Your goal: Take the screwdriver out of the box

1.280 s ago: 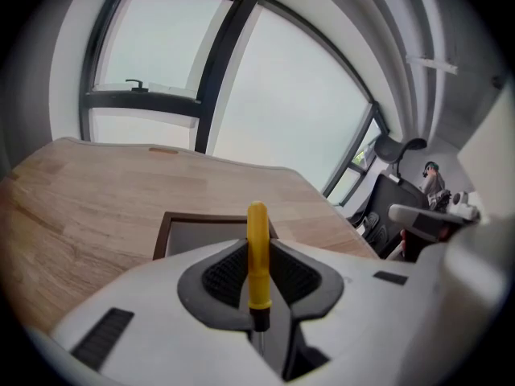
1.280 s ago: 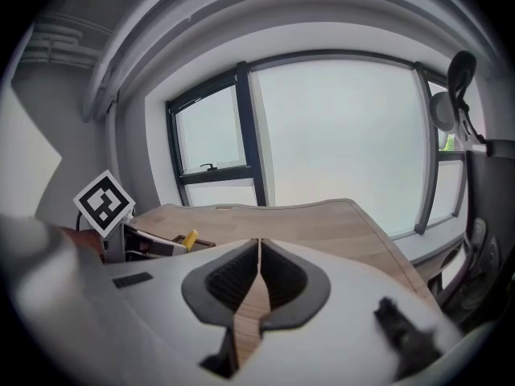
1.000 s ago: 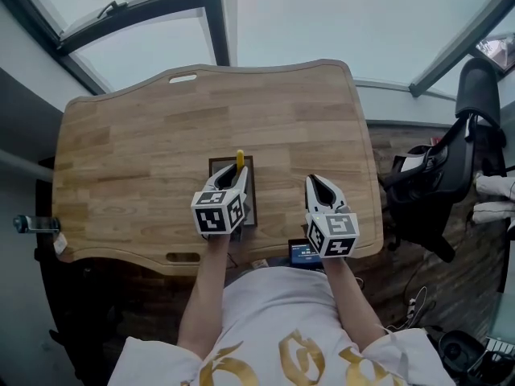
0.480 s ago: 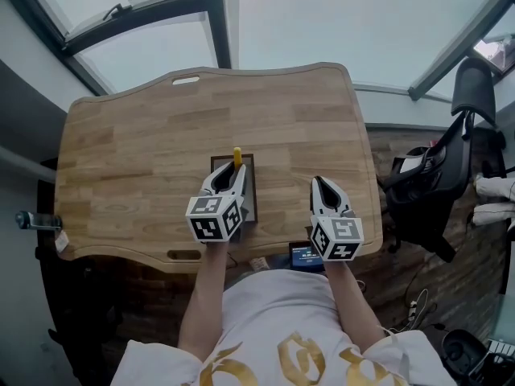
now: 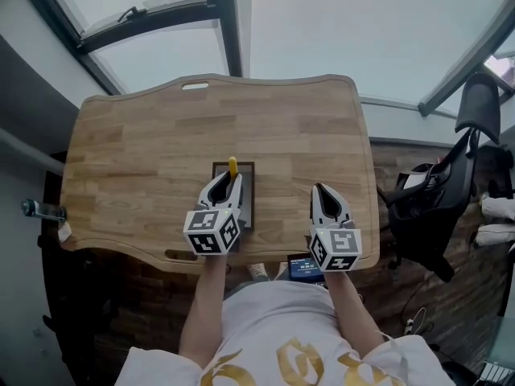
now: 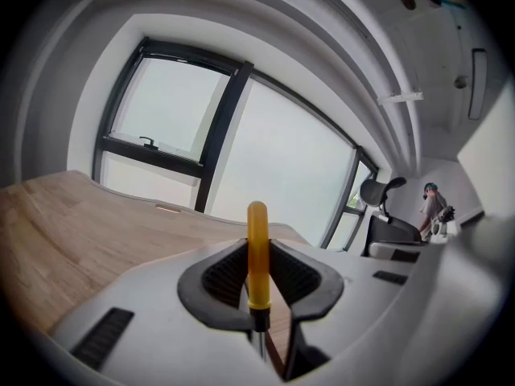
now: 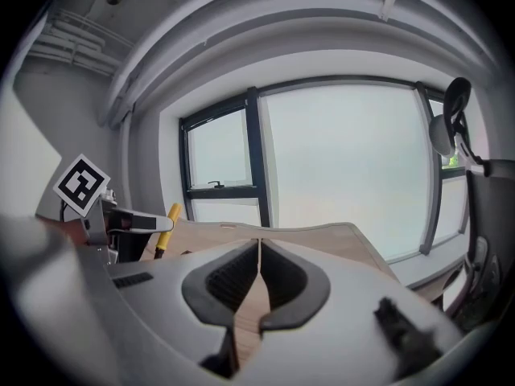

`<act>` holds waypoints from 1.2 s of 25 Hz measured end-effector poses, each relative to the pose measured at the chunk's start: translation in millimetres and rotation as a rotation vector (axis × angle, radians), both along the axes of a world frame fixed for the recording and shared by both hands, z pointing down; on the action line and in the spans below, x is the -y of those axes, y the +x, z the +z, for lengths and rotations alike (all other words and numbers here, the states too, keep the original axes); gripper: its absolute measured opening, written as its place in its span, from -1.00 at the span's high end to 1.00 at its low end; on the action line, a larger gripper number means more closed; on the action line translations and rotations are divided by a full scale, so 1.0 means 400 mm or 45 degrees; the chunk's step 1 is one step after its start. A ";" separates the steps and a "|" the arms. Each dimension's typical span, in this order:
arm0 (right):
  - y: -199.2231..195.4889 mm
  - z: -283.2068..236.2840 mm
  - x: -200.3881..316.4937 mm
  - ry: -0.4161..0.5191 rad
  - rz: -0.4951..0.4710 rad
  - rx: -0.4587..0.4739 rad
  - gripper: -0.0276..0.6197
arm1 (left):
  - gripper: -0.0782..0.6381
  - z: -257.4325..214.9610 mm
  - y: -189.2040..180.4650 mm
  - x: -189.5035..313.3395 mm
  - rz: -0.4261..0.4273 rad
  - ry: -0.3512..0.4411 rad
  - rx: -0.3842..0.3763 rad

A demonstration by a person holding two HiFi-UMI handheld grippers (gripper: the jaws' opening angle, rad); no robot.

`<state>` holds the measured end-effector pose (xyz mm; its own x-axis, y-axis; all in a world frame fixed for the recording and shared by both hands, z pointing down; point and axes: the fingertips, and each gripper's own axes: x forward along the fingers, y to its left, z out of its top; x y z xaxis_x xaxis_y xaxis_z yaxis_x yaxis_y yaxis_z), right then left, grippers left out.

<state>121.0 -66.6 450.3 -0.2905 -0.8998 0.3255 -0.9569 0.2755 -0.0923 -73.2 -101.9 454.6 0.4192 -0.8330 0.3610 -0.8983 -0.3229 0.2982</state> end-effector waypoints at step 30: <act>0.056 -0.085 0.021 0.113 -0.231 -0.014 0.82 | 0.54 -0.111 0.066 -0.080 -0.179 0.202 0.111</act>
